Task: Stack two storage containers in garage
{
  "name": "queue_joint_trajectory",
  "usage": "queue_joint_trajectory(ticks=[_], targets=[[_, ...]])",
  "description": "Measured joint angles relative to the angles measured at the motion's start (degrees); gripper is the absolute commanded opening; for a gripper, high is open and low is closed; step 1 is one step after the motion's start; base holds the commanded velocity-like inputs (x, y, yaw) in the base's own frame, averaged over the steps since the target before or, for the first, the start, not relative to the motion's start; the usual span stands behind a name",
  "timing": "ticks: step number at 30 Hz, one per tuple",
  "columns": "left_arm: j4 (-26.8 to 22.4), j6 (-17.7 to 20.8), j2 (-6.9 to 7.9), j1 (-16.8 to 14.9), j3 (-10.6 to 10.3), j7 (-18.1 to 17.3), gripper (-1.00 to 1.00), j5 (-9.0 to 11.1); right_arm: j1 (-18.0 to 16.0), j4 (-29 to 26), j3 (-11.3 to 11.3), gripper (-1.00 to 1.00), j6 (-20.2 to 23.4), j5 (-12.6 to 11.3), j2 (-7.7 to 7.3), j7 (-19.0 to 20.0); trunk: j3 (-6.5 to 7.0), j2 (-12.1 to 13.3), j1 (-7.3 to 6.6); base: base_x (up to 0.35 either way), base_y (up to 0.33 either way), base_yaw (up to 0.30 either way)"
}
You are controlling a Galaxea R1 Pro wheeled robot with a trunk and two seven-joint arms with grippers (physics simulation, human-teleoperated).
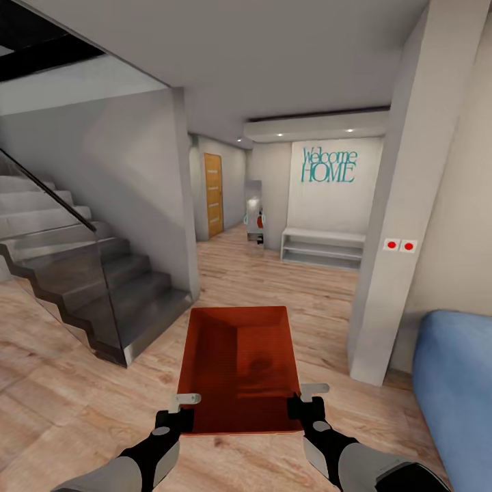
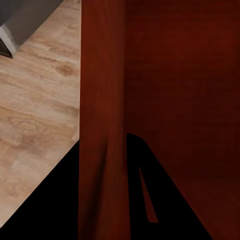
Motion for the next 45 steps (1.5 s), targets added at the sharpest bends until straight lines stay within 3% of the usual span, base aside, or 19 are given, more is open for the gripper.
queue_joint_trajectory(ticks=[37,45], targets=[[-0.01,0.04,0.01,0.00,0.06,-0.01,-1.00,-0.07,-0.01,0.01,0.01,-1.00,0.03,-0.02,0.01,-0.01,0.00,0.00,0.00,0.321,0.000,-0.001],[0.01,0.03,-0.01,-0.01,0.03,-0.01,-1.00,-0.06,0.01,0.02,0.19,-1.00,-0.04,-0.28,-0.02,0.06,0.00,0.00,0.00,0.321,0.000,-0.183]])
